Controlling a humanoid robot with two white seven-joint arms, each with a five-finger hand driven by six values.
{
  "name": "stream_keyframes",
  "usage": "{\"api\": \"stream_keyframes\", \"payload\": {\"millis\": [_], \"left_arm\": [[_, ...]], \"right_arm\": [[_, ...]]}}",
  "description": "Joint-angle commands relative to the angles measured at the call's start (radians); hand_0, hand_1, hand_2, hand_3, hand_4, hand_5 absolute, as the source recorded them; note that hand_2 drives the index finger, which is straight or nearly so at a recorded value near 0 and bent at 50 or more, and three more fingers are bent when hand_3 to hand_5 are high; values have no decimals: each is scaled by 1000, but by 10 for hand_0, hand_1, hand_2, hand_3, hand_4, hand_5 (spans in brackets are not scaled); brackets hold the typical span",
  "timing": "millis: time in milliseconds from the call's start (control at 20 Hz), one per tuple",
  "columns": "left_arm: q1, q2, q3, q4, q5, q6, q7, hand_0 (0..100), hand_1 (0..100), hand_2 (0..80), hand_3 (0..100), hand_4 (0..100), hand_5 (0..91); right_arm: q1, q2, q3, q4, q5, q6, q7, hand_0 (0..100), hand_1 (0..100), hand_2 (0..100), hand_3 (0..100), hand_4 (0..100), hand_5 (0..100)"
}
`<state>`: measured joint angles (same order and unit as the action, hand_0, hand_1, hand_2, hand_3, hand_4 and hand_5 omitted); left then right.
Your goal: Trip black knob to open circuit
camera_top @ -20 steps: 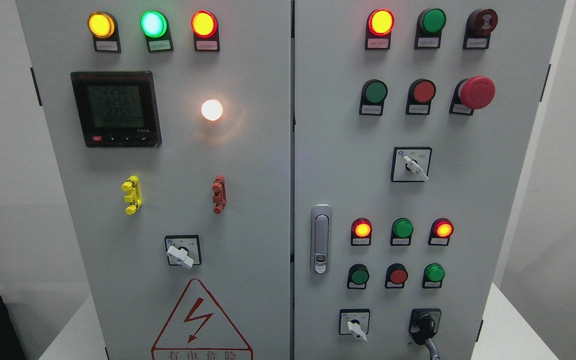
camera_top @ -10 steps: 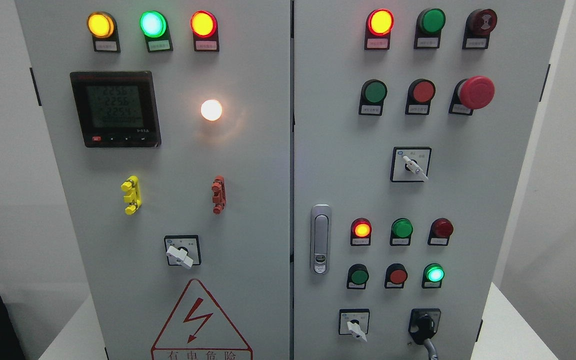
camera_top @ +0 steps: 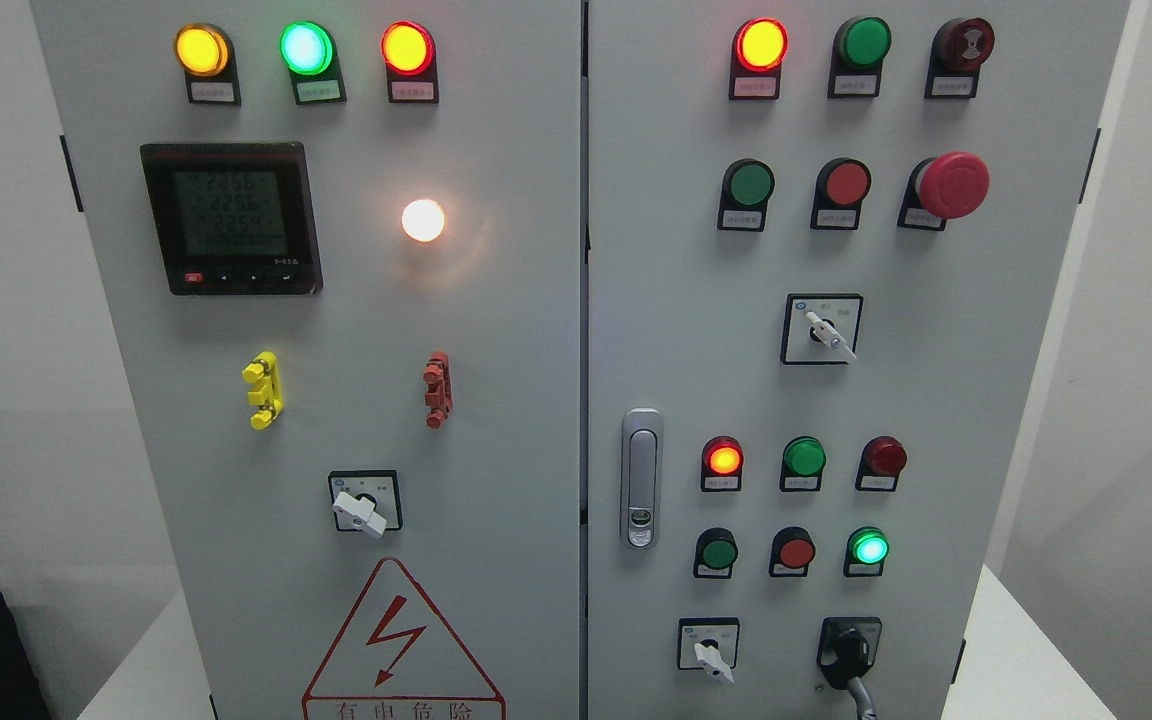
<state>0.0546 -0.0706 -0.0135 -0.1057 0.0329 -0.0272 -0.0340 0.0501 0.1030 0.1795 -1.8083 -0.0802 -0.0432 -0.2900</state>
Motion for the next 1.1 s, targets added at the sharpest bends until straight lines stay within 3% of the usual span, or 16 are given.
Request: {"api": "stream_keyframes", "payload": {"millis": [0, 1050], "left_arm": [[-2, -2, 1, 0, 2, -2, 0, 120, 389, 0, 0, 0, 0], [-2, -2, 1, 0, 2, -2, 0, 120, 389, 0, 0, 0, 0]], "right_arm": [[-19, 0, 34, -43, 4, -23, 31, 0, 63, 46, 1000, 998, 964], [-9, -17, -6, -42, 2, -23, 29, 0, 68, 46, 1000, 999, 964]]}}
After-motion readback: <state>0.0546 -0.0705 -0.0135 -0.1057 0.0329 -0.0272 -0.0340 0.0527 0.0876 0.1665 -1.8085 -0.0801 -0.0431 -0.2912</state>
